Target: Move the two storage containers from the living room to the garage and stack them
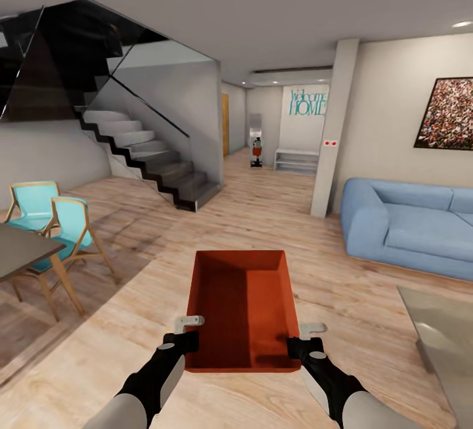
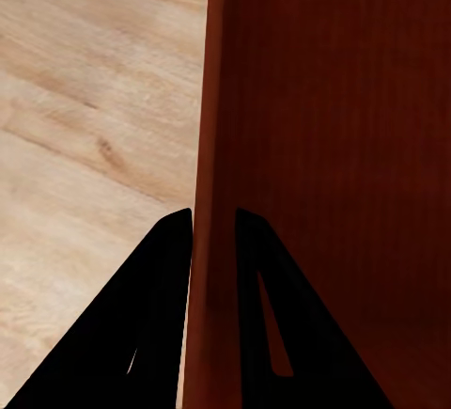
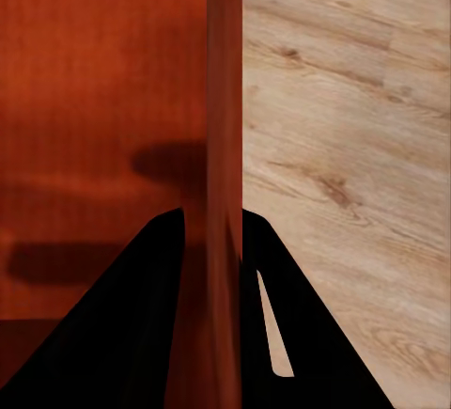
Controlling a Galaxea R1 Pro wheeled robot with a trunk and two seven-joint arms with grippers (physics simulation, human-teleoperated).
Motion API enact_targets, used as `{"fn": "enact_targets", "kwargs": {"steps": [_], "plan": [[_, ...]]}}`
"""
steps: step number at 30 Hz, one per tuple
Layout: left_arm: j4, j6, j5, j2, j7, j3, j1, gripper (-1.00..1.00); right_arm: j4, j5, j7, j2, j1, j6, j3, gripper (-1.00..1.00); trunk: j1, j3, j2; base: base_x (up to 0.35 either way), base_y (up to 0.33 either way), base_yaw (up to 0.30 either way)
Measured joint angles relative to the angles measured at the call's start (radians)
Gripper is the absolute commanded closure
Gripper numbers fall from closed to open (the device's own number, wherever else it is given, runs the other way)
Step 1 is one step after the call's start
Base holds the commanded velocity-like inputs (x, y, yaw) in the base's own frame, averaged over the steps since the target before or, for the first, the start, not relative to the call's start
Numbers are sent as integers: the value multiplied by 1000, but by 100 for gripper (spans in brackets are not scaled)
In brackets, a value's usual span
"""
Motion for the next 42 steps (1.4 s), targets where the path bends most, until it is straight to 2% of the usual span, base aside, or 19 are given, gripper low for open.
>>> {"fn": "enact_targets", "kwargs": {"steps": [14,24,42], "plan": [[0,0,0,0,0,0,0,100,0,-1,0,0,0,-1,0,100,0,0,0,323,0,0],[0,0,1,0,1,-1,0,100,0,2,1,0,0,1,-2,100,0,0,0,323,0,-143],[0,1,0,0,0,0,0,100,0,1,1,0,0,1,-1,100,0,0,0,323,0,-5]]}}
